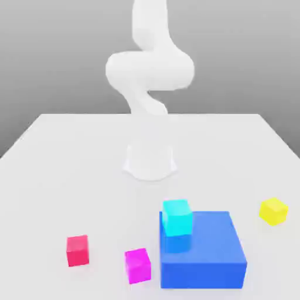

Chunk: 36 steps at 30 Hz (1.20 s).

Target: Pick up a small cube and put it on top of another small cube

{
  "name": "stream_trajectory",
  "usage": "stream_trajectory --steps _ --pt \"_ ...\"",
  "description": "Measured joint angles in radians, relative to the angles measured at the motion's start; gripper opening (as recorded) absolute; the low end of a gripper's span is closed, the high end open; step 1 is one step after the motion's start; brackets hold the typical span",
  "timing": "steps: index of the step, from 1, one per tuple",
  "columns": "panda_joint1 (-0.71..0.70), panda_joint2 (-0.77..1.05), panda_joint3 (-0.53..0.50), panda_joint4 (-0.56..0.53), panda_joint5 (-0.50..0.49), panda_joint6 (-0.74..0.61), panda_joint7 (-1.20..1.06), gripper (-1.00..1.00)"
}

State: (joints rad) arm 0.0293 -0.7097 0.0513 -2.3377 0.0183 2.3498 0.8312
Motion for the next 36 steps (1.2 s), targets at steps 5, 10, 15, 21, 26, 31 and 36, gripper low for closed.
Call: stream_trajectory --steps 5,10,15,21,26,31,36 --pt "0.061 0.182 0.117 -0.077 0.025 0.102 0.073 0.0" --pt "0.123 0.358 0.24 -0.152 0.024 0.202 0.163 0.0" --pt "0.18 0.54 0.365 -0.228 -0.017 0.302 0.281 0.0" --pt "0.308 0.775 0.447 -0.316 -0.163 0.417 0.492 0.0" --pt "0.442 0.968 0.323 -0.313 -0.373 0.529 0.681 0.0" --pt "0.547 1.065 0.196 -0.287 -0.477 0.602 0.763 -1.0" --pt "0.551 1.068 0.192 -0.287 -0.481 0.606 0.766 -1.0"
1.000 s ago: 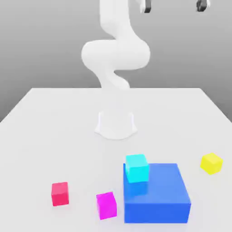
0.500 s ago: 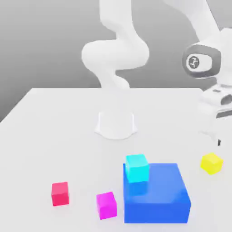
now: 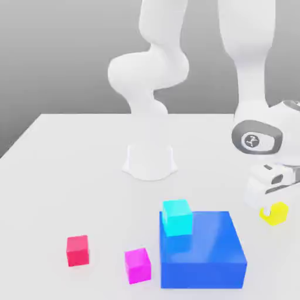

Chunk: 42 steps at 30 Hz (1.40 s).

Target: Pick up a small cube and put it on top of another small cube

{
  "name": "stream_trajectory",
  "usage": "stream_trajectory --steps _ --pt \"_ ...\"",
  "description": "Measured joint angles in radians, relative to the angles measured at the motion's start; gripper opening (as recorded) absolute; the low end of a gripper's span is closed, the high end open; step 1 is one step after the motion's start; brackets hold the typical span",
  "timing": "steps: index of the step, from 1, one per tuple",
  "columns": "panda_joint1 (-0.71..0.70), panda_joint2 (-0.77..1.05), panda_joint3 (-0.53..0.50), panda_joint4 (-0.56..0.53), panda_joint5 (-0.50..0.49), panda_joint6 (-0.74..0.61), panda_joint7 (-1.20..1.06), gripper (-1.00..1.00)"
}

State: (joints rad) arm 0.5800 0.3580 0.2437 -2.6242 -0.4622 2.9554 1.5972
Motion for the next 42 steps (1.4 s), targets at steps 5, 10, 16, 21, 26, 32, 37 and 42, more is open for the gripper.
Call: stream_trajectory --steps 5,10,16,21,26,32,37,42 --pt "-0.104 -0.159 0.149 -0.044 0.206 -0.11 -0.156 -1.0" --pt "-0.177 -0.25 0.144 -0.063 0.236 -0.133 -0.333 -1.0" --pt "-0.386 -0.299 0.036 -0.064 0.22 -0.143 -0.592 -1.0" --pt "-0.558 -0.336 -0.042 -0.064 0.197 -0.153 -0.803 -1.0" --pt "-0.712 -0.361 -0.133 -0.06 0.231 -0.184 -1.015 -1.0" --pt "-0.806 -0.365 -0.342 -0.049 0.43 -0.279 -1.272 -1.0" --pt "-0.889 -0.232 -0.328 -0.04 0.494 -0.167 -1.354 -1.0" --pt "-0.892 -0.172 -0.32 -0.036 0.511 -0.111 -1.367 1.0"
